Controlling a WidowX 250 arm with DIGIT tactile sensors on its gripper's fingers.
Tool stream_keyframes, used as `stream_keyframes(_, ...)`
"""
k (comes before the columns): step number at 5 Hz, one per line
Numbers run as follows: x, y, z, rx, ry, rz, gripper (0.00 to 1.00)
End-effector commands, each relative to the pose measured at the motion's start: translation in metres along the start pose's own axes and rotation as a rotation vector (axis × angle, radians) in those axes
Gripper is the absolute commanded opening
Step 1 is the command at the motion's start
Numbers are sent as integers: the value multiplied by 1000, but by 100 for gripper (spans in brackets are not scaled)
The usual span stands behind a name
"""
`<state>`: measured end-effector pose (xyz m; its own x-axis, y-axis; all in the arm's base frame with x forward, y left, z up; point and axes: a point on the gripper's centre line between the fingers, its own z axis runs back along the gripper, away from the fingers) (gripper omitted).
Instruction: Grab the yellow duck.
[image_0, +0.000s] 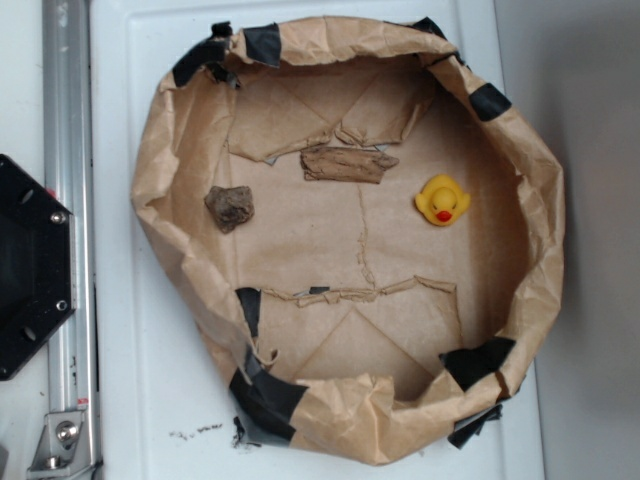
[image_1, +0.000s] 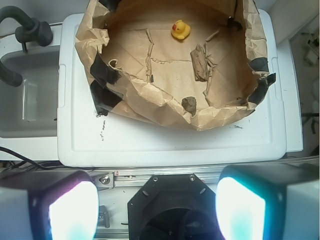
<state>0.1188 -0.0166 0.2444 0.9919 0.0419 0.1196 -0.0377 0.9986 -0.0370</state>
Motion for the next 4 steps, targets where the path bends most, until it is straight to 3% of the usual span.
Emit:
stream_keyframes(1,0,0,0,0,0,0,100)
stream_keyframes(2,42,4,-17,31,-175,91,100)
stream_keyframes(3,84,12,-57,41,-267,95,100)
stream_keyframes(4,114,25,-96,31,-279,90,100)
